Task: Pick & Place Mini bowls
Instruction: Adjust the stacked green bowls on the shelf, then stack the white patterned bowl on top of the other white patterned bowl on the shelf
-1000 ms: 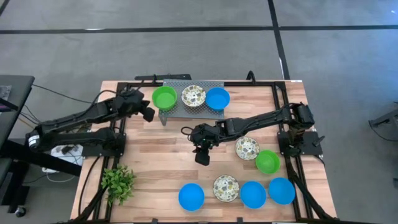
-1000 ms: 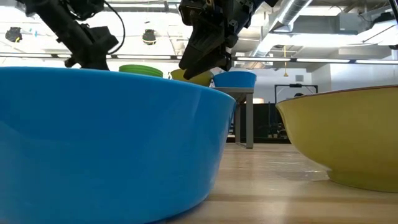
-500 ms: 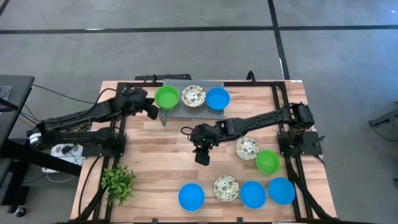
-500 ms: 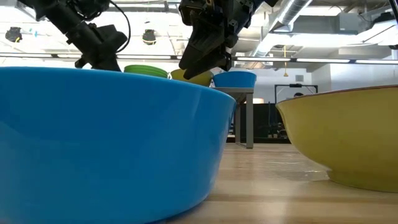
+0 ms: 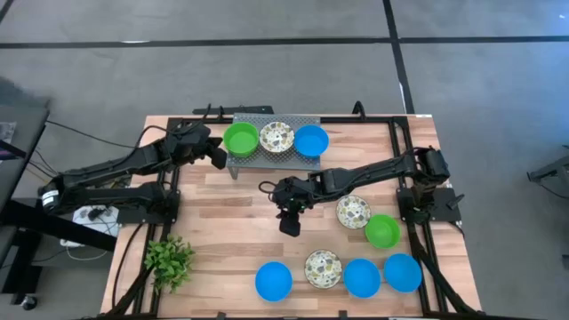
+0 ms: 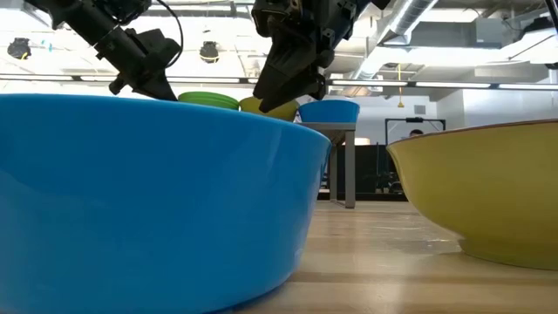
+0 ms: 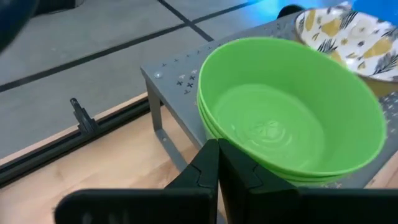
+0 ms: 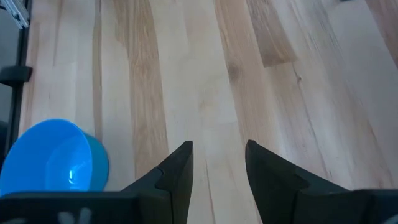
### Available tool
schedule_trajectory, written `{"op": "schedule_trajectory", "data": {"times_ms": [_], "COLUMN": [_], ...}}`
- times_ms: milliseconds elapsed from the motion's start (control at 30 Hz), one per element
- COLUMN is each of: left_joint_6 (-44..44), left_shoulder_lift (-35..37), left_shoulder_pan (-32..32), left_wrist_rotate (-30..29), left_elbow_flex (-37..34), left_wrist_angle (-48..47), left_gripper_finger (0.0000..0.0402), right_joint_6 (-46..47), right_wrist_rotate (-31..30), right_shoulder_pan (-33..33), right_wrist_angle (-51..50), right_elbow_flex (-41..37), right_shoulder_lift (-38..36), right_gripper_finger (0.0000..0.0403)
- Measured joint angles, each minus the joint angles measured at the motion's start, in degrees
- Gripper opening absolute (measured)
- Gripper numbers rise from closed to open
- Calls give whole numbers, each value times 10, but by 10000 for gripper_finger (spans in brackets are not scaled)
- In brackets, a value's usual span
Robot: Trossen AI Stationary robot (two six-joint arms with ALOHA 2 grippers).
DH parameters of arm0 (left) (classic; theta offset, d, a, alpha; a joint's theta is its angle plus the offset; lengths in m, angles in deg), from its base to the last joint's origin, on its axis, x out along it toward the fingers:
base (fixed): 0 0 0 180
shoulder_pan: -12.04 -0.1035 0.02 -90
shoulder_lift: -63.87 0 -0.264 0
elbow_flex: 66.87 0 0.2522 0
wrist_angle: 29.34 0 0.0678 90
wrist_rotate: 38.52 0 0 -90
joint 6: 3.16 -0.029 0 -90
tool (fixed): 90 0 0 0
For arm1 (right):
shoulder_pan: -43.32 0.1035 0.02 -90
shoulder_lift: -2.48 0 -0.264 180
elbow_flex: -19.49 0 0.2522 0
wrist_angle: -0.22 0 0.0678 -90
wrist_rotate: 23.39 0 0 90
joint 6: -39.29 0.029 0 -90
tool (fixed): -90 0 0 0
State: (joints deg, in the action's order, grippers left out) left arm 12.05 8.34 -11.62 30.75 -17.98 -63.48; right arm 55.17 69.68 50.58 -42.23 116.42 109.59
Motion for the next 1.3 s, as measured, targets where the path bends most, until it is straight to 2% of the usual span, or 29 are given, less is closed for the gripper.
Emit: {"op": "schedule_trajectory", "data": {"times_ms": [233, 433, 533, 767, 1100, 1300], "left_joint_6": [0, 0, 1, -18, -66, -87], "left_shoulder_lift": [73, 139, 149, 137, 79, 28], "left_shoulder_pan": [14, 65, 101, 185, 292, 326], "left_wrist_rotate": [3, 87, 101, 102, 101, 100], "left_elbow_flex": [0, 0, 0, 0, 0, 0], "left_wrist_angle": [-1, 0, -1, 0, 21, 48], "left_gripper_finger": [4, 4, 4, 4, 5, 39], "right_joint_6": [0, 1, 2, 81, 169, 206], "right_wrist_rotate": [47, 47, 55, 60, 79, 75], "right_shoulder_pan": [24, 55, 72, 113, 142, 159], "right_wrist_angle": [-32, -51, -68, -126, -212, -215], "right_elbow_flex": [0, 0, 0, 0, 0, 0], "right_shoulder_lift": [0, 0, 0, 0, 0, 0], "right_gripper_finger": [135, 144, 148, 150, 150, 150]}}
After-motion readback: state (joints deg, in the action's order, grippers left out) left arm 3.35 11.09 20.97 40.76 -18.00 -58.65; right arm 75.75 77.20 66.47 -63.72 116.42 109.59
